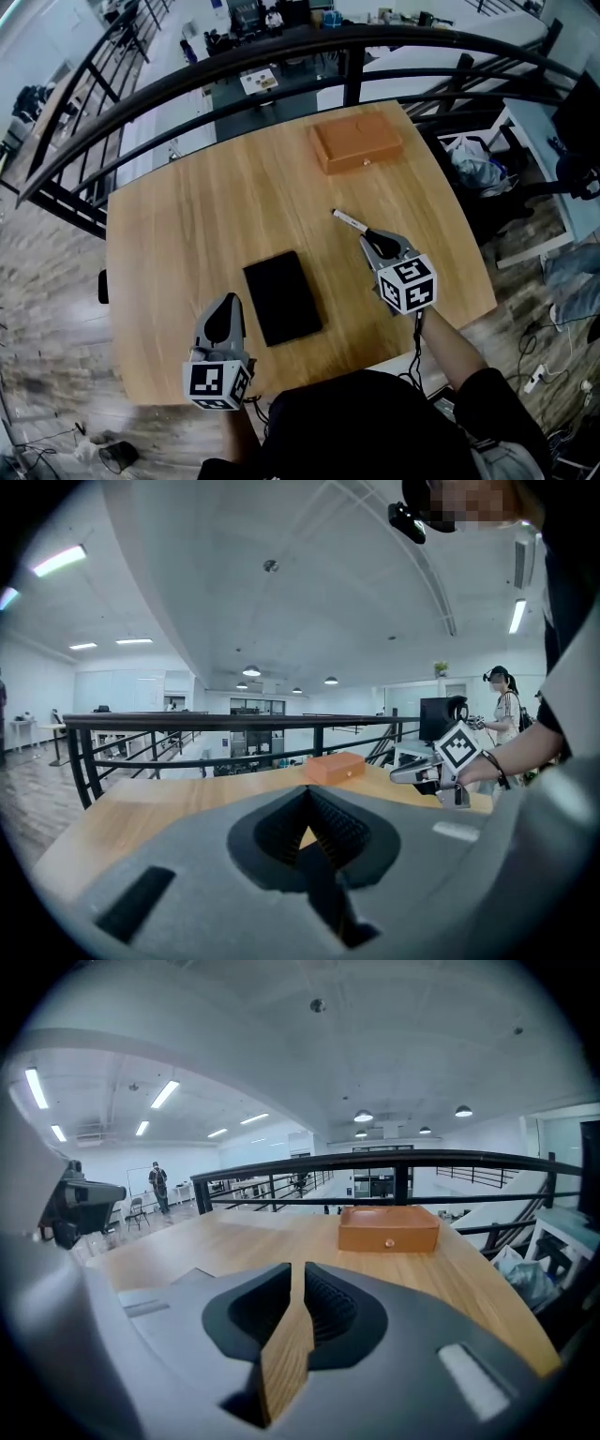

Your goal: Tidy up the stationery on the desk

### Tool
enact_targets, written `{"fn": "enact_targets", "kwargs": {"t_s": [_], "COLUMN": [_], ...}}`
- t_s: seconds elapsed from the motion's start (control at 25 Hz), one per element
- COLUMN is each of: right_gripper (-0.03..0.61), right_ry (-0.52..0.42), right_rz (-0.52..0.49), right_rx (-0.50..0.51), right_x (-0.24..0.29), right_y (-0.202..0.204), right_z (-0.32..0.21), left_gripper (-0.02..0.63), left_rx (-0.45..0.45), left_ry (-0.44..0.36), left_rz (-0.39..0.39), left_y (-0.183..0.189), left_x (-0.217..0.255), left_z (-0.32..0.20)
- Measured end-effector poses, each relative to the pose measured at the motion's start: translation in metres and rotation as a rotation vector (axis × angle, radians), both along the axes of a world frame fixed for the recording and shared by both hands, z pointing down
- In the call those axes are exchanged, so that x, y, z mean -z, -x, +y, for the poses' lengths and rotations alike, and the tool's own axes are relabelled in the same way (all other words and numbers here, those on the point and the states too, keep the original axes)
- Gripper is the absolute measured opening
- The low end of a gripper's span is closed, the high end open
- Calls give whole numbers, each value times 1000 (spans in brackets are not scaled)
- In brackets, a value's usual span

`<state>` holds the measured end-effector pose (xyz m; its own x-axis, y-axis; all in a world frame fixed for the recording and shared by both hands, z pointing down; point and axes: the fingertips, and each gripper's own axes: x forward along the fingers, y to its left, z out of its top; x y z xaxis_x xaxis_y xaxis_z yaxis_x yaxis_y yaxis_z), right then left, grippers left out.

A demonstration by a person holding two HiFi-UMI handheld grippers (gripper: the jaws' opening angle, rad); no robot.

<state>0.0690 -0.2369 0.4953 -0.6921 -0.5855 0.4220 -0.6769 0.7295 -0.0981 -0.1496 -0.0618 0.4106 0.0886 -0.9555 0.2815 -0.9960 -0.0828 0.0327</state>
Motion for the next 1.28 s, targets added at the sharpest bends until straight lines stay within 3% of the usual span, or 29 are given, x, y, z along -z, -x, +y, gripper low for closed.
{"fn": "enact_targets", "kwargs": {"t_s": [0.6,1.28], "right_gripper": [105,144], "right_ry": [56,100], "right_rz": [285,457], "right_rx": [100,166], "right_x": [-82,-128], "right_y": [6,9], "right_z": [-49,-66], "left_gripper": [-3,-2], "left_rx": [150,281], "left_ry": [23,65], "left_rz": [-11,10], "left_y": [23,42], "left_x": [-4,-20], "left_z": [32,67]}}
